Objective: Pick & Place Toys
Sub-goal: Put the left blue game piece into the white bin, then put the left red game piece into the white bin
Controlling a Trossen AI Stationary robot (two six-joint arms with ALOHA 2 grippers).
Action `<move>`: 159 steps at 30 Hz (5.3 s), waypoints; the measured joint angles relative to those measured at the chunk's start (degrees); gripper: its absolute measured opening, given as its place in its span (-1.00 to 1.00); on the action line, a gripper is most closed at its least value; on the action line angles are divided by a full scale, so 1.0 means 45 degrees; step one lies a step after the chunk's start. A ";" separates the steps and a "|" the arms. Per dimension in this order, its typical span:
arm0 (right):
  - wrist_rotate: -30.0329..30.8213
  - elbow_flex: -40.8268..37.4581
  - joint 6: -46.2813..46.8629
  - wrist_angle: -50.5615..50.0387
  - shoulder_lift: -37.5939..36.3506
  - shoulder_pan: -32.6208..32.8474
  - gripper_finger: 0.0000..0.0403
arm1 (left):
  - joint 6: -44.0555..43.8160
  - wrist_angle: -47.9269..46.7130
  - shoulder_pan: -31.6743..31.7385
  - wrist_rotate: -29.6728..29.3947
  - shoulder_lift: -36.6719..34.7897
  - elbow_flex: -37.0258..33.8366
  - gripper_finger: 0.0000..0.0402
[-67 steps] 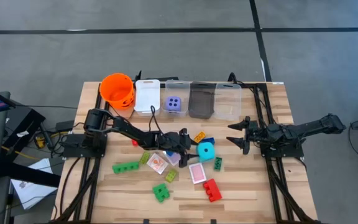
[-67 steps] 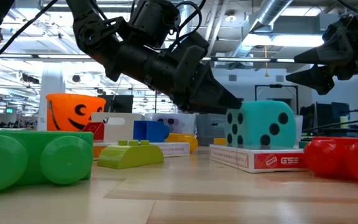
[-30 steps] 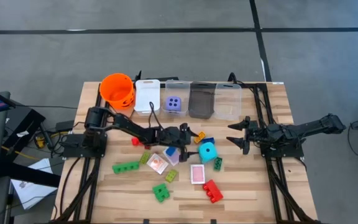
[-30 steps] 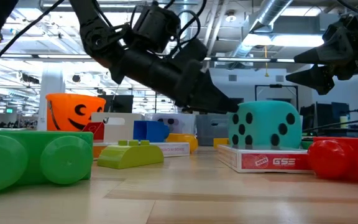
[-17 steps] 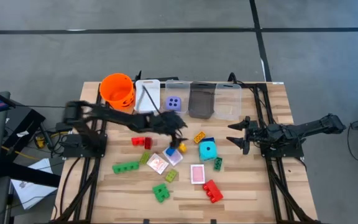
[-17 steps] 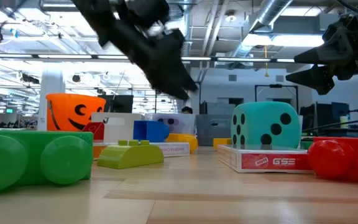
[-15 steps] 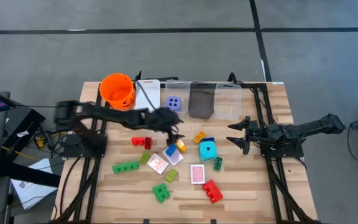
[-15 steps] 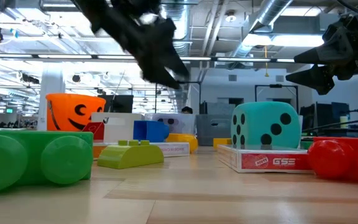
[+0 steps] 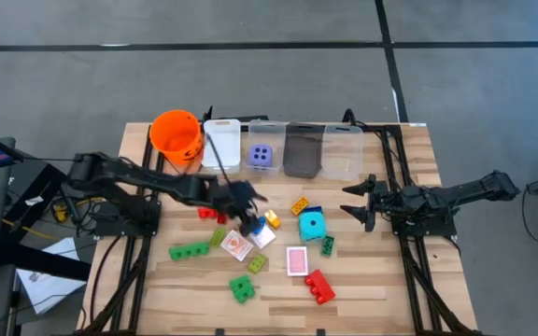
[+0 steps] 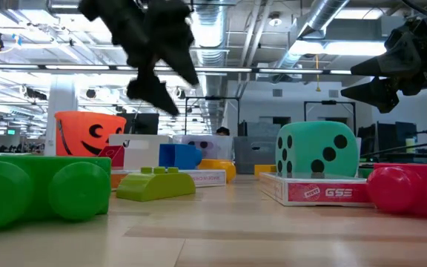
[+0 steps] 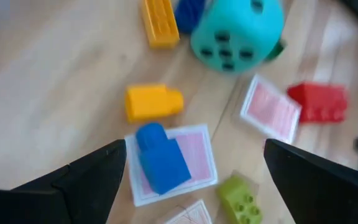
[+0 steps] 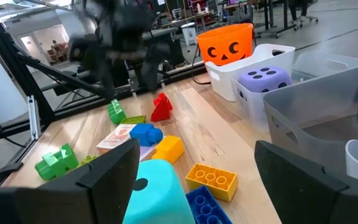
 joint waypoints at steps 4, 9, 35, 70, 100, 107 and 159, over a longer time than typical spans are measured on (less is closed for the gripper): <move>-0.0003 0.0000 0.0002 0.0020 -0.0001 0.0000 0.54 | -0.0423 0.0085 -0.0323 0.0422 0.1446 -0.0018 0.86; 0.0000 0.0000 -0.0002 0.0032 0.0002 0.0000 0.54 | -0.1445 0.0106 -0.0280 0.1129 0.2481 -0.0017 0.87; -0.0002 0.0000 0.0002 0.0051 -0.0003 0.0000 0.54 | -0.0264 0.0607 -0.0275 -0.0996 0.2600 -0.0058 -0.44; -0.0037 0.0029 -0.1740 -0.0030 -0.0003 0.0005 0.54 | 0.4586 -0.4638 0.6244 -0.5600 -0.4517 -0.0044 0.26; 0.0083 0.0044 -0.1200 0.4015 -0.0007 0.0063 0.54 | 0.6984 -0.3402 0.0707 -0.0325 -0.3657 -0.2574 0.66; -0.0058 0.0049 -0.2813 0.7120 -0.0003 0.0108 0.54 | 0.5770 -0.4953 -0.0333 -0.1504 -0.3657 -0.2574 0.66; -0.0009 0.0049 -0.3772 0.7186 0.1013 -0.2098 0.54 | 0.5632 -0.2646 0.1200 -0.3386 -0.5964 -0.5319 -0.20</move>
